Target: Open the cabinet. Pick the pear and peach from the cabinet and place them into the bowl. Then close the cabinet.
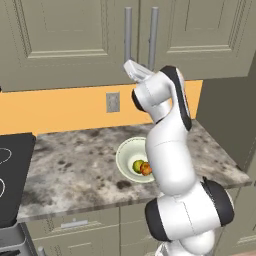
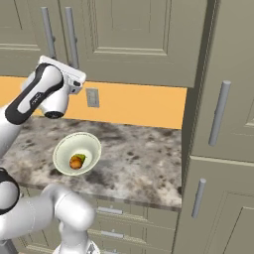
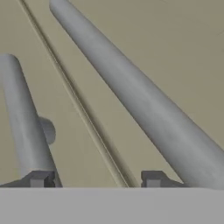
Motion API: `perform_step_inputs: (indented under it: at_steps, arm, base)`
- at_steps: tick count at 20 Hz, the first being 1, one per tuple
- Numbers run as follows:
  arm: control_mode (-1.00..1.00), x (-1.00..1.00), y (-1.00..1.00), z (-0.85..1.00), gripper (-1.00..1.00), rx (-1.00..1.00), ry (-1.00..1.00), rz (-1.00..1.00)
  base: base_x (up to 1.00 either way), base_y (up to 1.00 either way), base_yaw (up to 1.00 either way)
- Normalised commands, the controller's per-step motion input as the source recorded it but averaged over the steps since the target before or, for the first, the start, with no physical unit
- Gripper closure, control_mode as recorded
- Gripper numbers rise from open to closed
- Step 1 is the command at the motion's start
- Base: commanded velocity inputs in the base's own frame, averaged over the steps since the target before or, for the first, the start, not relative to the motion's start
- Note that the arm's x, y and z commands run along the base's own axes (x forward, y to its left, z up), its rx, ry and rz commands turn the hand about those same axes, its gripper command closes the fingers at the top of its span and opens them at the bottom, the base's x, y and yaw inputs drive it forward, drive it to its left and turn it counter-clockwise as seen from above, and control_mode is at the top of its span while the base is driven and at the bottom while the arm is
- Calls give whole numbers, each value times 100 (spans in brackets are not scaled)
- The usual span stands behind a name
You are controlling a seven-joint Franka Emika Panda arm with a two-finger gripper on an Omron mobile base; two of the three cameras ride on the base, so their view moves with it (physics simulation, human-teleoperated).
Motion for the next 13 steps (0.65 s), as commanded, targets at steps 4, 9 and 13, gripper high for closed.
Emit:
perform_step_inputs:
  at_steps: [4,9,13]
  arm:
    - [-100,100,1,-100,-100,-5,0,-26]
    - [-100,100,5,-100,-100,-9,0,-10]
    - [-100,100,3,-100,-100,-18,0,-9]
  base:
    - [0,0,0]
    - [0,0,0]
    - [0,0,0]
